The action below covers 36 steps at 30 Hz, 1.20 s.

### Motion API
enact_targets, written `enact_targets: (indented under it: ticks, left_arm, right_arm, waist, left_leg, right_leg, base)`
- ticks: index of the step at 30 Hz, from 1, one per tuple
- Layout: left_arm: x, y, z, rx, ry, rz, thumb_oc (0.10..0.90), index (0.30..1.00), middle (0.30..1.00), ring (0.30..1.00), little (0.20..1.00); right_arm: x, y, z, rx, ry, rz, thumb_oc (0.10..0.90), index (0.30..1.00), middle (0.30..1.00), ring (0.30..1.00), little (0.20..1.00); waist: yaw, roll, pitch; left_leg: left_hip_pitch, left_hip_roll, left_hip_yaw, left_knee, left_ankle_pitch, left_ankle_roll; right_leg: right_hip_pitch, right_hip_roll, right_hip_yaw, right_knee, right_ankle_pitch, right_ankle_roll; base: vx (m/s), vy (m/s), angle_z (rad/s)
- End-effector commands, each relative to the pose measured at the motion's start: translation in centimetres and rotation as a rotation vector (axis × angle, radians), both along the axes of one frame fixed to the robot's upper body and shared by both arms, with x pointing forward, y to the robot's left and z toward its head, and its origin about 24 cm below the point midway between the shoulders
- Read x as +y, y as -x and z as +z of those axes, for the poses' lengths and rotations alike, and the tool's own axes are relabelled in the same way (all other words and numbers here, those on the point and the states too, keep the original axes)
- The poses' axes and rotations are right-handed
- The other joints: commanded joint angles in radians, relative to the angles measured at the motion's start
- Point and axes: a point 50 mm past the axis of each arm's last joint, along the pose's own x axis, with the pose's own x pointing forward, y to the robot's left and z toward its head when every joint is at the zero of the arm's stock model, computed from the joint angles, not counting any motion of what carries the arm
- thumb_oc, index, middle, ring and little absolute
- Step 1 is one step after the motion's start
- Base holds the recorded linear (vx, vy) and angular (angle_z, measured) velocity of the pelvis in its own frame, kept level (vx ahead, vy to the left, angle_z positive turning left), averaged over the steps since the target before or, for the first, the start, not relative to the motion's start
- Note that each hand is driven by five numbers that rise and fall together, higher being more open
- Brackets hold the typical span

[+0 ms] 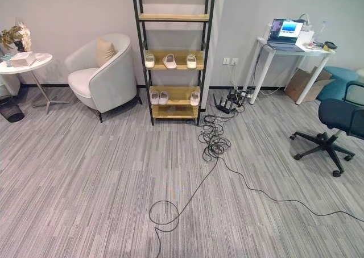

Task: Arrange the slippers neatly on the shoe rack.

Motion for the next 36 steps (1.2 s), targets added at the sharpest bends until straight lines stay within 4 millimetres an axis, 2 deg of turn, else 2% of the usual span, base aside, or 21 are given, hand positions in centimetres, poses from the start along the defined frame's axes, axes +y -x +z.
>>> enact_targets:
  ticks: [1, 5, 8, 11, 13, 15, 17, 18, 19, 20, 21, 24, 27, 28, 29, 30, 31, 33, 34, 35, 36]
  left_arm:
    - [-0.8, -2.6, 0.0, -0.046, -0.003, -0.052, 0.8, 0.9, 0.9, 0.9, 0.9]
    - [-2.6, -4.6, -0.1, -0.045, -0.006, -0.203, 0.8, 0.9, 0.9, 0.9, 0.9]
    - [-3.1, -4.4, -0.3, -0.022, -0.014, -0.267, 0.8, 0.9, 0.9, 0.9, 0.9]
    - [-4.0, -4.8, -0.3, -0.032, -0.007, -0.353, 0.8, 0.9, 0.9, 0.9, 0.9]
    - [-5.1, -6.3, -0.2, -0.057, -0.018, -0.498, 0.8, 0.9, 0.9, 0.9, 0.9]
    - [-5.9, -7.8, 0.2, -0.105, -0.036, -0.567, 0.8, 0.9, 0.9, 0.9, 0.9]
    - [-6.3, -8.2, 0.3, -0.123, -0.031, -0.582, 0.8, 0.9, 0.9, 0.9, 0.9]
    - [-6.8, -7.7, 0.1, -0.115, -0.03, -0.611, 0.8, 0.9, 0.9, 0.9, 0.9]
    - [-7.3, -6.7, -0.3, -0.09, -0.028, -0.646, 0.8, 0.9, 0.9, 0.9, 0.9]
    - [-7.3, -6.7, -0.3, -0.09, -0.028, -0.646, 0.8, 0.9, 0.9, 0.9, 0.9]
    - [-7.5, -5.7, -0.6, -0.052, -0.027, -0.672, 0.8, 0.9, 0.9, 0.9, 0.9]
    - [-7.1, -4.5, -0.8, -0.014, -0.026, -0.663, 0.8, 0.9, 0.9, 0.9, 0.9]
    - [-5.7, -3.3, -0.9, 0.032, -0.063, -0.642, 0.8, 0.9, 0.9, 0.9, 0.9]
    - [-5.1, -3.2, -0.8, 0.051, -0.098, -0.699, 0.8, 0.9, 0.9, 0.9, 0.9]
    - [-5.1, -3.7, -0.7, 0.042, -0.115, -0.736, 0.8, 0.9, 0.9, 0.9, 0.9]
    - [-5.2, -4.9, -0.4, 0.003, -0.141, -0.789, 0.8, 0.9, 0.9, 0.9, 0.9]
    - [-5.2, -6.5, 0.1, -0.058, -0.177, -0.803, 0.8, 0.9, 0.9, 0.9, 0.9]
    - [-5.1, -7.3, 0.4, -0.09, -0.187, -0.801, 0.8, 0.9, 0.9, 0.9, 0.9]
    - [-5.3, -9.1, 1.1, -0.164, -0.227, -0.821, 0.8, 0.9, 0.9, 0.9, 0.9]
    - [-5.3, -9.1, 1.1, -0.163, -0.227, -0.821, 0.8, 0.9, 0.9, 0.9, 0.9]
    - [-5.5, -10.5, 1.8, -0.23, -0.249, -0.831, 0.8, 0.9, 0.9, 0.9, 0.9]
  right_arm:
    - [0.7, -1.1, -0.2, 0.005, -0.001, 0.081, 0.8, 0.9, 0.9, 0.9, 0.9]
    - [0.9, -2.2, -0.2, 0.008, 0.01, 0.126, 0.8, 0.9, 0.9, 0.9, 0.9]
    - [1.2, -3.3, -0.1, -0.024, 0.02, 0.167, 0.8, 0.9, 0.9, 0.9, 0.9]
    - [1.3, -3.8, 0.0, -0.034, 0.029, 0.199, 0.8, 0.9, 0.9, 0.9, 0.9]
    - [1.6, -3.9, -0.1, -0.039, 0.026, 0.214, 0.8, 0.9, 0.9, 0.9, 0.9]
    - [2.1, -5.0, 0.0, -0.055, 0.031, 0.254, 0.8, 0.9, 0.9, 0.9, 0.9]
    - [2.2, -5.4, 0.0, -0.059, 0.036, 0.272, 0.8, 0.9, 0.9, 0.9, 0.9]
    - [2.5, -6.7, 0.2, -0.086, 0.042, 0.324, 0.8, 0.9, 0.9, 0.9, 0.9]
    - [3.0, -7.6, 0.4, -0.121, 0.047, 0.361, 0.8, 0.9, 0.9, 0.9, 0.9]
    - [3.0, -7.6, 0.4, -0.121, 0.047, 0.361, 0.8, 0.9, 0.9, 0.9, 0.9]
    - [3.6, -8.2, 0.5, -0.144, 0.05, 0.398, 0.8, 0.9, 0.9, 0.9, 0.9]
    - [4.2, -9.1, 0.6, -0.164, 0.045, 0.434, 0.8, 0.9, 0.9, 0.9, 0.9]
    - [5.5, -9.9, 0.7, -0.196, 0.03, 0.489, 0.8, 0.9, 0.9, 0.9, 0.9]
    - [5.9, -10.0, 0.7, -0.213, 0.033, 0.523, 0.8, 0.9, 0.9, 0.9, 0.9]
    - [5.8, -10.3, 0.9, -0.225, 0.042, 0.527, 0.8, 0.9, 0.9, 0.9, 0.9]
    - [5.8, -10.8, 1.2, -0.257, 0.044, 0.517, 0.8, 0.9, 0.9, 0.9, 0.9]
    - [6.1, -11.8, 1.7, -0.309, 0.047, 0.517, 0.8, 0.9, 0.9, 0.9, 0.9]
    - [6.1, -12.3, 2.1, -0.332, 0.057, 0.531, 0.8, 0.9, 0.9, 0.9, 0.9]
    - [6.4, -13.3, 2.7, -0.38, 0.074, 0.571, 0.8, 0.9, 0.9, 0.9, 0.9]
    - [6.4, -13.2, 2.7, -0.38, 0.074, 0.572, 0.8, 0.9, 0.9, 0.9, 0.9]
    - [6.5, -13.5, 2.9, -0.4, 0.071, 0.577, 0.8, 0.9, 0.9, 0.9, 0.9]
  waist:
    - [0.003, -0.001, 0.039]
    - [-0.011, 0.02, 0.083]
    - [-0.017, 0.017, 0.099]
    - [-0.001, 0.002, 0.147]
    - [-0.016, -0.014, 0.182]
    - [-0.008, -0.023, 0.208]
    - [0.002, -0.018, 0.212]
    - [0.037, -0.005, 0.202]
    - [0.075, 0.016, 0.192]
    - [0.075, 0.013, 0.194]
    - [0.095, 0.024, 0.182]
    - [0.123, 0.016, 0.161]
    - [0.151, -0.018, 0.128]
    - [0.141, -0.051, 0.125]
    - [0.128, -0.045, 0.131]
    - [0.11, -0.026, 0.144]
    - [0.085, -0.004, 0.16]
    - [0.069, 0.024, 0.177]
    - [0.038, 0.051, 0.193]
    - [0.033, 0.048, 0.198]
    - [0.012, 0.054, 0.21]
  left_leg:
    - [0.025, 0.073, -0.082, -0.003, -0.026, -0.065]
    - [-0.005, 0.079, -0.101, -0.003, -0.009, -0.077]
    - [-0.024, 0.097, -0.089, 0.055, -0.022, -0.087]
    - [-0.126, 0.105, -0.067, 0.308, -0.02, -0.105]
    - [-0.225, 0.163, 0.034, 0.489, 0.055, -0.1]
    - [-0.295, 0.182, 0.093, 0.608, 0.042, -0.095]
    - [-0.329, 0.153, 0.103, 0.603, 0.023, -0.095]
    - [-0.374, 0.087, 0.107, 0.475, -0.016, -0.076]
    - [-0.389, 0.065, 0.096, 0.297, 0.035, -0.074]
    - [-0.381, 0.061, 0.099, 0.289, 0.037, -0.074]
    - [-0.409, 0.039, 0.127, 0.146, 0.079, -0.072]
    - [-0.424, 0.028, 0.158, 0.091, 0.099, -0.062]
    - [-0.412, 0.02, 0.162, 0.15, 0.132, -0.029]
    - [-0.382, -0.009, 0.165, 0.171, 0.092, 0.012]
    - [-0.35, -0.016, 0.163, 0.173, 0.064, 0.028]
    - [-0.3, -0.021, 0.151, 0.174, 0.03, 0.045]
    - [-0.249, -0.02, 0.141, 0.17, 0.009, 0.061]
    - [-0.203, -0.009, 0.123, 0.152, -0.006, 0.072]
    - [-0.111, -0.008, 0.086, 0.124, -0.035, 0.075]
    - [-0.105, -0.012, 0.081, 0.123, -0.035, 0.075]
    - [-0.037, -0.022, 0.038, 0.108, -0.063, 0.063]
  right_leg:
    - [0.018, -0.064, -0.014, 0.057, -0.061, 0.065]
    - [-0.041, -0.068, -0.051, 0.151, -0.096, 0.053]
    - [-0.051, -0.061, -0.036, 0.168, -0.102, 0.045]
    - [-0.053, -0.04, 0.022, 0.175, -0.107, 0.021]
    - [-0.031, -0.038, 0.01, 0.181, -0.118, -0.002]
    - [-0.017, -0.036, 0.007, 0.188, -0.135, -0.017]
    - [-0.009, -0.037, 0.007, 0.189, -0.15, -0.015]
    - [0.021, -0.028, 0.028, 0.178, -0.172, 0.001]
    - [0.057, -0.002, 0.05, 0.17, -0.186, 0.013]
    - [0.061, -0.006, 0.051, 0.17, -0.187, 0.014]
    - [0.11, 0.015, 0.069, 0.16, -0.207, 0.018]
    - [0.154, 0.018, 0.104, 0.156, -0.222, 0.026]
    - [0.185, -0.002, 0.139, 0.225, -0.194, 0.057]
    - [0.114, -0.036, 0.128, 0.454, 0.001, 0.144]
    - [0.067, -0.041, 0.128, 0.572, 0.104, 0.185]
    - [0.018, -0.063, 0.106, 0.685, 0.181, 0.2]
    - [-0.03, -0.07, 0.085, 0.781, 0.195, 0.178]
    - [-0.127, -0.071, 0.065, 0.865, 0.143, 0.153]
    - [-0.235, -0.098, 0.026, 0.847, 0.052, 0.117]
    - [-0.228, -0.103, 0.022, 0.849, 0.047, 0.117]
    - [-0.29, -0.111, -0.015, 0.717, -0.05, 0.088]
  base:
    - [-0.01, 0.004, 0.05]
    - [-0.1, -0.014, 0.18]
    - [0.01, -0.146, 0.24]
    - [0.0, -0.248, -0.15]
    - [0.03, -0.318, -0.19]
    - [0.13, -0.231, 0.04]
    - [0.21, -0.05, -0.13]
    - [0.54, 0.034, -0.06]
    - [0.55, 0.035, -0.16]
    - [0.67, 0.016, -0.48]
    - [0.37, -0.007, -0.56]
    - [0.69, 0.027, -0.17]
    - [0.62, 0.062, -0.87]
    - [0.5, 0.098, -0.78]
    - [0.7, 0.175, -0.52]
    - [0.61, 0.203, -0.09]
    - [0.57, 0.226, 0.13]
    - [0.43, 0.144, 0.28]
    - [0.37, 0.064, 0.31]
    - [0.74, 0.024, 0.41]
    - [0.56, -0.081, 0.4]
